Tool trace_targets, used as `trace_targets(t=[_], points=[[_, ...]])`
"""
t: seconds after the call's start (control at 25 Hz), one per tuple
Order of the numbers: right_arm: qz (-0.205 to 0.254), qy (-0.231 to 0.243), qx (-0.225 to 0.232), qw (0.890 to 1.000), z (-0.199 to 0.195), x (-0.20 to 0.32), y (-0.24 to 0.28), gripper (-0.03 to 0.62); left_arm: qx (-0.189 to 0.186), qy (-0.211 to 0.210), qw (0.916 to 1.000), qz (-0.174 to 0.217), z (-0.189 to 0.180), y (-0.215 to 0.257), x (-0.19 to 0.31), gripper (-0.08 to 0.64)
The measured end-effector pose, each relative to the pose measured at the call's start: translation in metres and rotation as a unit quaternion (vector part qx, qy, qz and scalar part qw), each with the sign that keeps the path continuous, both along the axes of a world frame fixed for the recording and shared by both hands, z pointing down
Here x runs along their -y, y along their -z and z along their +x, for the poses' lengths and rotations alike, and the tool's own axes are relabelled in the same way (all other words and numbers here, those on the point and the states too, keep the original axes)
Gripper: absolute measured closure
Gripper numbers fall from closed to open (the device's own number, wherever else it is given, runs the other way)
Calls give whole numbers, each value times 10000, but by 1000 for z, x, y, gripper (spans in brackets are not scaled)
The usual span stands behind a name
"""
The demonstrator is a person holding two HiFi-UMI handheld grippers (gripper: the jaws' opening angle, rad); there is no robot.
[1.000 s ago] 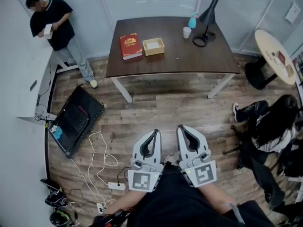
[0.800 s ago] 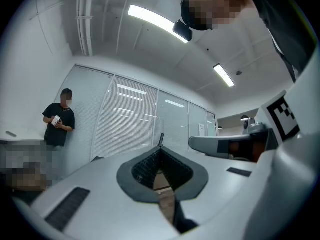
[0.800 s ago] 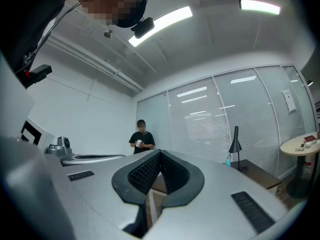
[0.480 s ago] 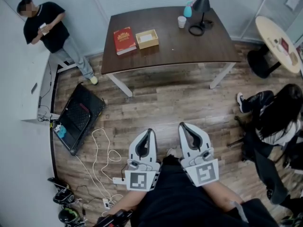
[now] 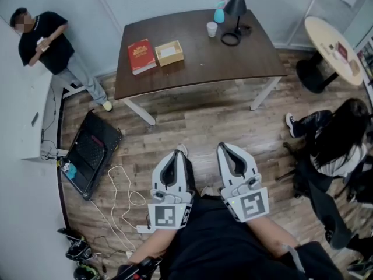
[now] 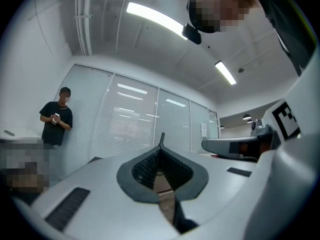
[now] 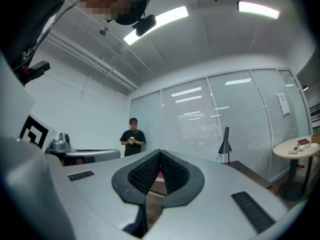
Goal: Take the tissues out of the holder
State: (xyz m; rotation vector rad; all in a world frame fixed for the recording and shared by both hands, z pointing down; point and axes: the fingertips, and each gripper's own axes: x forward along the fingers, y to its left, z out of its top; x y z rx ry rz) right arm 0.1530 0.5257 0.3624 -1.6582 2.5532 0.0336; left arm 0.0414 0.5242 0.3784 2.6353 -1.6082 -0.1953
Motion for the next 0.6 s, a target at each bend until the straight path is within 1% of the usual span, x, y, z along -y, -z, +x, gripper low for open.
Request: trace_targets(t=[0.28,0.44,0.6], points=[[117,-61,-153,9998,-2,48,1,583,-77,-119,9998,153,9,-1,50,561],[87,-153,-190,9997,-4,97,-9,583,-79,-203,9994,253,8,-7,98,561],[48,-277,-219,9994,-8,159,-17,583,-75,-251,9994,242,1,-14,160,561]])
